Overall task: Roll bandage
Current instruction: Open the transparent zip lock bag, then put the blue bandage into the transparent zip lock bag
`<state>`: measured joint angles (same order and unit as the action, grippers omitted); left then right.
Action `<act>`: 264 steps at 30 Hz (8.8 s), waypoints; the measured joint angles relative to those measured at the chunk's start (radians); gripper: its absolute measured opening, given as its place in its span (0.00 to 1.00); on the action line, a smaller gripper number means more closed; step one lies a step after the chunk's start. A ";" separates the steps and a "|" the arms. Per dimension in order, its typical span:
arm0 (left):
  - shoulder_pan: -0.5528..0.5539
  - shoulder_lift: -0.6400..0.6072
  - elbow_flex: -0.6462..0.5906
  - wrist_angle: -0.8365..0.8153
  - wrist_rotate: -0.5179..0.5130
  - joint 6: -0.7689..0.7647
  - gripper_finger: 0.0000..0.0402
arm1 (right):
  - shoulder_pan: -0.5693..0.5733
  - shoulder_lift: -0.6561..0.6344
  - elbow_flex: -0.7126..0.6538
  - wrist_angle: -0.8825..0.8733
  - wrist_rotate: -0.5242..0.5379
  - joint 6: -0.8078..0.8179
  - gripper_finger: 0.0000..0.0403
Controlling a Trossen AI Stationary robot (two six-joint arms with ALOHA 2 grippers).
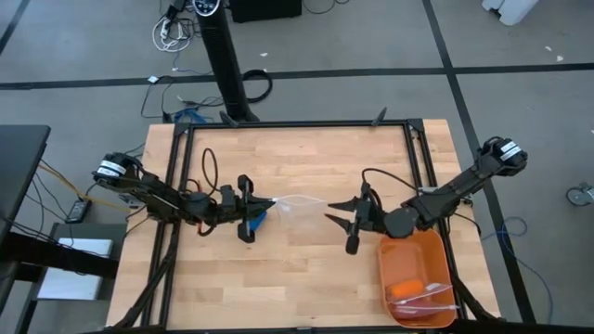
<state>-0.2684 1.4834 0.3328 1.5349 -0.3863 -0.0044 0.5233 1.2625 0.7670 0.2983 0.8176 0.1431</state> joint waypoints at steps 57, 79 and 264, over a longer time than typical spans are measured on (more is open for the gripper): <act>-0.002 0.001 0.114 -0.167 0.023 0.020 0.00 | -0.151 -0.005 0.019 0.022 -0.249 -0.069 0.01; 0.020 0.016 0.251 -0.376 0.085 0.020 0.00 | -0.267 0.168 0.136 0.062 -0.519 -0.119 0.00; 0.032 -0.796 -0.159 -0.848 -0.117 0.303 0.00 | -0.439 0.550 0.903 -0.452 -0.614 -0.461 0.12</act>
<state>-0.2367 0.6872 0.1738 0.6869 -0.5030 0.2981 0.0841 1.8126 1.6698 -0.1532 0.2033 -0.3180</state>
